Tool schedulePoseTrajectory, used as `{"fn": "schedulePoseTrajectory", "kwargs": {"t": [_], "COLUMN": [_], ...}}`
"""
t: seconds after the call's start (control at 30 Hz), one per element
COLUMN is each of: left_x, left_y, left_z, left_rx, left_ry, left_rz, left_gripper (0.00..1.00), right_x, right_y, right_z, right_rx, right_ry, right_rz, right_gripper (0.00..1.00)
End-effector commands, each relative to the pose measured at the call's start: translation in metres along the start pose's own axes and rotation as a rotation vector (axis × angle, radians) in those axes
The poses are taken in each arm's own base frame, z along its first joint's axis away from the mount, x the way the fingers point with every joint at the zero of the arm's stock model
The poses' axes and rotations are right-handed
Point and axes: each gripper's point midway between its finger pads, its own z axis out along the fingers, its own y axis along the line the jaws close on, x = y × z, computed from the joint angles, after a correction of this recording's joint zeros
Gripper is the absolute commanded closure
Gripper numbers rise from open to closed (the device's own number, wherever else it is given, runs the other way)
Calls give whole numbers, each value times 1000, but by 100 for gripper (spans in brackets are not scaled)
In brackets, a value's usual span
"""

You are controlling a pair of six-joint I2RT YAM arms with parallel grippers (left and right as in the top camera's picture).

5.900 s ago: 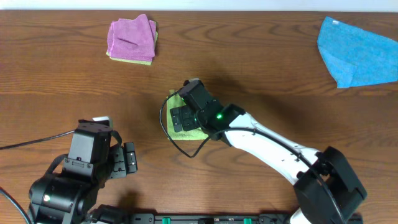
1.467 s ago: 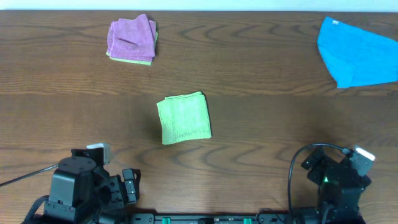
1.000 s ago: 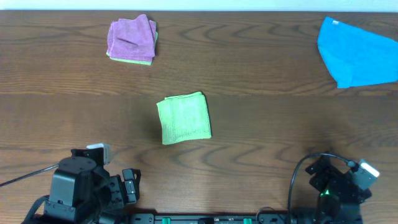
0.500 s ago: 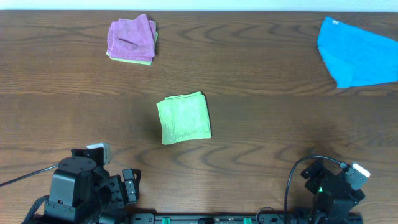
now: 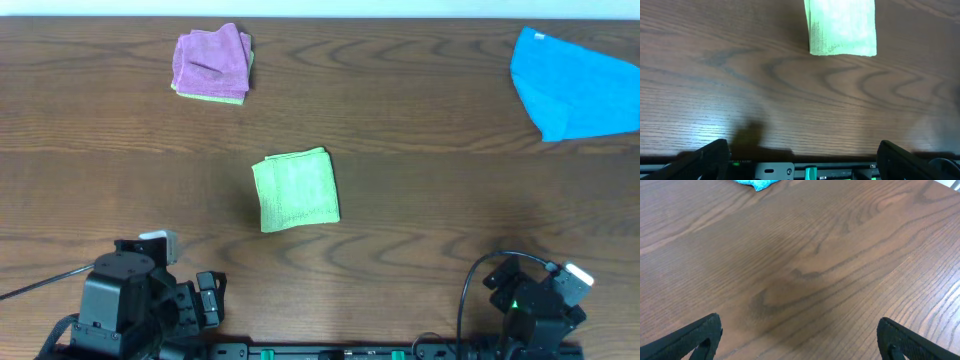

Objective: Fold the cloth

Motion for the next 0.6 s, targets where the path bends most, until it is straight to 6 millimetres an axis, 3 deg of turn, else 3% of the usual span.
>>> {"fn": "schedulePoseTrajectory", "kwargs": {"t": [0.0,0.2,0.57], "left_x": [0,0,0], "left_y": [-2,-2,-3], "left_z": [-2,-2,-2], "left_rx": [10,11,17], "left_ry": [-4,-4,0], "left_rz": [-8,-9,-9], "left_gripper": [5,5,5], "right_x": [5,27,21], "right_y": [4,29,39], "right_z": [1,-3,7], "right_rx": [-29,-182,-207], "right_ry": [16,128,83], "right_rz": [17,1,23], "right_gripper": [1,1,1]}}
